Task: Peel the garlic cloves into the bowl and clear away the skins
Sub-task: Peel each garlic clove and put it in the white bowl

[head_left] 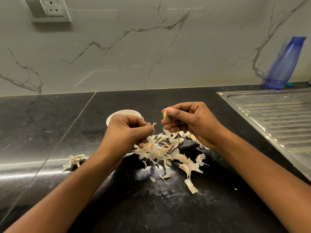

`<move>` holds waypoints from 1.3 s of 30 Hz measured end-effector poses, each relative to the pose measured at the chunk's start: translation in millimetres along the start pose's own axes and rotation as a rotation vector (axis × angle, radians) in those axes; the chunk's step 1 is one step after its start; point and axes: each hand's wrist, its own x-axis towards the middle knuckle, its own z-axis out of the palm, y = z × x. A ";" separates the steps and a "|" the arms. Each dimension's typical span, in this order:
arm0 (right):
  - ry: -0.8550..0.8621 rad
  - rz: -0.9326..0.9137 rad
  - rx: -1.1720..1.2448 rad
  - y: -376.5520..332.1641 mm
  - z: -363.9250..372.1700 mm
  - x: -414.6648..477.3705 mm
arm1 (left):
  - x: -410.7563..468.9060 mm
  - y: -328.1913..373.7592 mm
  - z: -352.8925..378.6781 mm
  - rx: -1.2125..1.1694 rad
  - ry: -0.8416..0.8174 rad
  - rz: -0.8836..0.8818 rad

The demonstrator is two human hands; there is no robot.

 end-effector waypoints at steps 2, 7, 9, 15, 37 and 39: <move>0.034 -0.020 -0.014 1.0 0.1 0.9 | -0.8 -0.5 1.1 0.141 0.005 0.063; 0.087 -0.038 -0.026 1.8 -3.1 0.5 | -0.8 -6.7 2.9 0.348 -0.034 0.136; 0.077 -0.033 -0.024 2.0 -0.8 -0.4 | -1.5 -8.0 4.1 0.384 -0.056 0.154; 0.090 -0.047 -0.153 0.5 18.1 9.3 | -6.2 -6.3 7.3 0.492 -0.086 0.212; 0.036 -0.062 -0.446 -35.4 -30.4 14.4 | -3.1 -9.5 5.5 0.491 -0.026 0.269; 0.073 -0.051 -0.518 -23.7 -43.0 7.2 | -4.0 -9.1 6.0 0.477 -0.024 0.283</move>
